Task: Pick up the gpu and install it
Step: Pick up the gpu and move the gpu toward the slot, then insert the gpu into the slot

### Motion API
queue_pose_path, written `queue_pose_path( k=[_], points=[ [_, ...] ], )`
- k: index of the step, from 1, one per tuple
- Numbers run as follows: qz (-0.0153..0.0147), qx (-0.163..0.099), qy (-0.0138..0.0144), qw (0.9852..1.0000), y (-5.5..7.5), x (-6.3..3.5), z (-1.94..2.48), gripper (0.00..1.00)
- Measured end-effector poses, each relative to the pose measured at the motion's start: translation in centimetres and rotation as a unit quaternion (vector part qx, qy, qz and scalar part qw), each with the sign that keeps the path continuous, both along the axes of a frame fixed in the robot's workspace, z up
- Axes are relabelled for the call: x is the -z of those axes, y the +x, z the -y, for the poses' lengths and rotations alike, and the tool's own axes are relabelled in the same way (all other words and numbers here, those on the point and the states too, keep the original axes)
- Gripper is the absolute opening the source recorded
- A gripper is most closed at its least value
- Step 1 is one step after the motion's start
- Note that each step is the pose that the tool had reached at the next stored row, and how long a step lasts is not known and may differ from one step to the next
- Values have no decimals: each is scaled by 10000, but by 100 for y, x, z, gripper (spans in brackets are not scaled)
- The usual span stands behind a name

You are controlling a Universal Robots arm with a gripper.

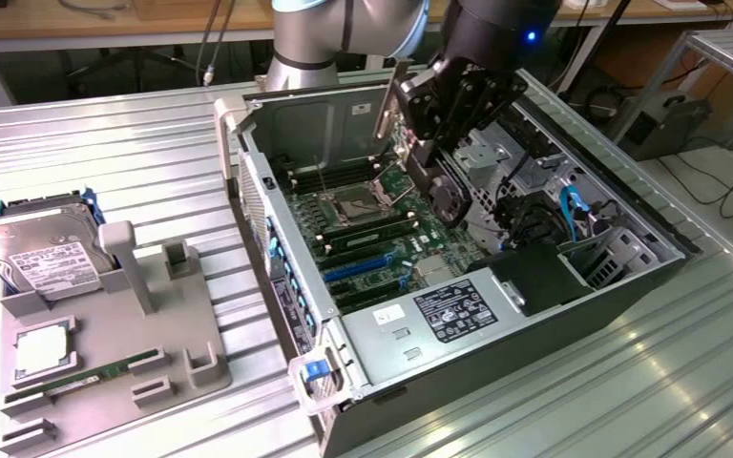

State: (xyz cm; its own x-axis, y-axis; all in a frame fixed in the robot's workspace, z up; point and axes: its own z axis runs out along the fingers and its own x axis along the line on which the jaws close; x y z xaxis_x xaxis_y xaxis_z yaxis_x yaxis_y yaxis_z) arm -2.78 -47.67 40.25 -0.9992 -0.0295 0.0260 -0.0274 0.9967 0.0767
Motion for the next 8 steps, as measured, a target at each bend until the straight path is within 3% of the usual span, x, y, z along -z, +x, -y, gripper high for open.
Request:
queue_pose_path(
  k=[3, 8],
  points=[
    [0, 0, 0, 10000, 140, 72, -24, 26],
    [0, 1, 0, 10000, 142, 75, -24, 26]
  ],
)
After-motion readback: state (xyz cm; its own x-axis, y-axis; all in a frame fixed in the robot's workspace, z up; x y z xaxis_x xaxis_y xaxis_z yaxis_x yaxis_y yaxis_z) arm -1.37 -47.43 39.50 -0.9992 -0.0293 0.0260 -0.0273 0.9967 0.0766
